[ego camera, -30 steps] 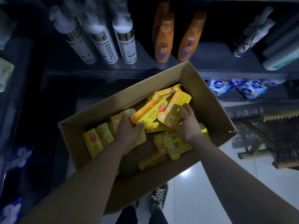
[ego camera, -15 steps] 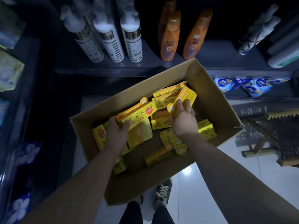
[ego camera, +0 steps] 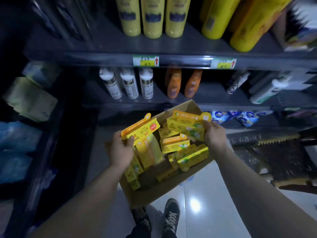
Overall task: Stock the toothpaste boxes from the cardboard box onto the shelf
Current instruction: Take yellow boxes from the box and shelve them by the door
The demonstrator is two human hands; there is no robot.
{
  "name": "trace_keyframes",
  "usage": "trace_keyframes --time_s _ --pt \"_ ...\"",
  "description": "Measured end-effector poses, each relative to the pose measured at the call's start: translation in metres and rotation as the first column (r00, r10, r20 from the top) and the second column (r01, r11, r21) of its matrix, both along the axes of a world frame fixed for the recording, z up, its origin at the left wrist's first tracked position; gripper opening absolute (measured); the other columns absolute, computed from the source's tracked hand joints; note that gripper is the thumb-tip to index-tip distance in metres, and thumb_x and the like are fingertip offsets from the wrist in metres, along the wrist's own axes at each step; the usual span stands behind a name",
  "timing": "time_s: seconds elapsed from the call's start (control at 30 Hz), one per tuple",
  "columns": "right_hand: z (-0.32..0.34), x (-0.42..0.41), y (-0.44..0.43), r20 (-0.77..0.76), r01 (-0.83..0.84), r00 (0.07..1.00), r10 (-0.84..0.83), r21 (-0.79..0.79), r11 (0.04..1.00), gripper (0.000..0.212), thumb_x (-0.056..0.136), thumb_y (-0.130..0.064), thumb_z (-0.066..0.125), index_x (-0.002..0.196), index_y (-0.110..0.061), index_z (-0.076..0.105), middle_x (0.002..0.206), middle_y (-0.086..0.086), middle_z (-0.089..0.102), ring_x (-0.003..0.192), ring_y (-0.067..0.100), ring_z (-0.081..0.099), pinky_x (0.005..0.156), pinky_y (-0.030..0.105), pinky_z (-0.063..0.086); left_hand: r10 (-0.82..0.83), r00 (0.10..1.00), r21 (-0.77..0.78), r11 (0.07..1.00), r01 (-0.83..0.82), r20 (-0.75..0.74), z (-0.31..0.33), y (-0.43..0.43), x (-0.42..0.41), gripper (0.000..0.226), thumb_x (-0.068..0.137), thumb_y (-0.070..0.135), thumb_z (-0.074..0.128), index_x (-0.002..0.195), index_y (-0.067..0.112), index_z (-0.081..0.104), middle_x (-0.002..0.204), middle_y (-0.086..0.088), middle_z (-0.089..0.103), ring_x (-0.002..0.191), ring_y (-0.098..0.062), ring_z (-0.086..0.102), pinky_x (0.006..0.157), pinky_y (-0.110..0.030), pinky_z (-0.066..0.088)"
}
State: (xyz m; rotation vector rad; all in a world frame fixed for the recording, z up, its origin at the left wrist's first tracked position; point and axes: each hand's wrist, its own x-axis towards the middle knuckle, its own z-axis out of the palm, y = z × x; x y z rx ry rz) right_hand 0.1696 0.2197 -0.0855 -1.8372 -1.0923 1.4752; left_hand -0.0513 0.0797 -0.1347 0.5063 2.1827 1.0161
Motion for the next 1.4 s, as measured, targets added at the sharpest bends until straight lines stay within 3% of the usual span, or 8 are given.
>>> trace_keyframes --time_s 0.1,0.2,0.43,0.63,0.87,0.97,1.2,1.4 --pt "0.038 -0.006 -0.002 -0.054 -0.018 0.998 0.019 0.01 1.0 0.023 0.096 -0.018 0.05 0.077 -0.016 0.062 0.064 0.001 0.066 0.07 0.029 0.065 0.078 0.052 0.054 0.022 1.0 0.08 0.997 -0.021 -0.003 0.033 -0.003 -0.009 0.029 0.093 0.023 0.059 0.12 0.017 0.048 0.104 -0.002 0.065 0.093 -0.03 0.065 0.079 -0.052 0.055" --pt "0.075 -0.019 -0.005 -0.128 -0.091 0.987 0.096 0.04 0.995 0.021 0.099 -0.018 0.048 0.082 -0.017 0.061 0.078 0.007 0.065 0.068 0.023 0.065 0.066 0.039 0.057 0.061 0.998 0.15 0.987 -0.061 0.009 0.066 -0.007 -0.018 0.029 0.094 0.02 0.058 0.121 0.014 0.048 0.106 -0.005 0.065 0.088 -0.021 0.062 0.079 -0.047 0.056" --pt "0.14 -0.057 -0.011 -0.259 -0.296 0.916 0.307 0.082 0.952 0.016 0.099 -0.025 0.049 0.094 -0.018 0.063 0.102 0.016 0.07 0.085 0.032 0.07 0.063 0.042 0.057 0.16 0.985 0.229 0.963 -0.14 -0.068 0.138 -0.04 -0.038 0.025 0.093 0.028 0.057 0.115 0.025 0.045 0.106 0.002 0.058 0.1 -0.027 0.062 0.092 -0.05 0.05" --pt "0.203 -0.085 -0.037 -0.348 -0.475 0.805 0.481 0.111 0.873 0.015 0.1 -0.021 0.047 0.102 -0.013 0.06 0.099 0.013 0.068 0.084 0.028 0.069 0.069 0.047 0.059 0.389 0.914 0.338 0.88 -0.333 -0.112 0.186 -0.109 -0.039 0.028 0.09 0.029 0.061 0.113 0.024 0.046 0.11 -0.004 0.058 0.105 -0.027 0.059 0.093 -0.053 0.049" --pt "0.261 -0.114 -0.105 -0.332 -0.717 0.566 0.755 0.254 0.649 0.028 0.1 -0.023 0.047 0.119 -0.005 0.057 0.104 0.014 0.069 0.082 0.025 0.069 0.064 0.04 0.058 0.63 0.752 0.437 0.742 -0.509 -0.193 0.244 -0.213 -0.013 0.042 0.092 0.023 0.061 0.128 0.004 0.048 0.114 -0.009 0.059 0.102 -0.025 0.057 0.086 -0.035 0.045" --pt "0.282 -0.131 -0.145 -0.326 -0.785 0.445 0.834 0.307 0.539 0.027 0.1 -0.024 0.046 0.117 -0.008 0.058 0.099 0.01 0.07 0.084 0.023 0.07 0.072 0.044 0.059 0.717 0.662 0.442 0.678 -0.588 -0.22 0.265 -0.265 -0.004 0.042 0.091 0.029 0.06 0.125 0.006 0.051 0.115 -0.009 0.06 0.104 -0.027 0.058 0.091 -0.043 0.047" --pt "0.335 -0.17 -0.263 -0.318 -0.857 0.193 0.928 0.405 0.317 0.022 0.1 -0.029 0.045 0.105 -0.014 0.06 0.099 0.009 0.071 0.086 0.024 0.07 0.074 0.044 0.059 0.883 0.411 0.538 0.464 -0.703 -0.225 0.314 -0.389 0.019 0.042 0.093 0.018 0.059 0.13 0.002 0.048 0.111 -0.009 0.059 0.095 -0.021 0.054 0.08 -0.03 0.04" --pt "0.38 -0.196 -0.389 -0.344 -0.872 0.0 0.939 0.459 0.168 0.021 0.101 -0.027 0.045 0.106 -0.013 0.059 0.095 0.007 0.07 0.079 0.022 0.069 0.066 0.04 0.061 0.956 0.214 0.637 0.294 -0.712 -0.203 0.357 -0.517 0.04 0.042 0.092 0.018 0.06 0.13 0.003 0.049 0.114 -0.01 0.062 0.103 -0.024 0.059 0.092 -0.034 0.044"
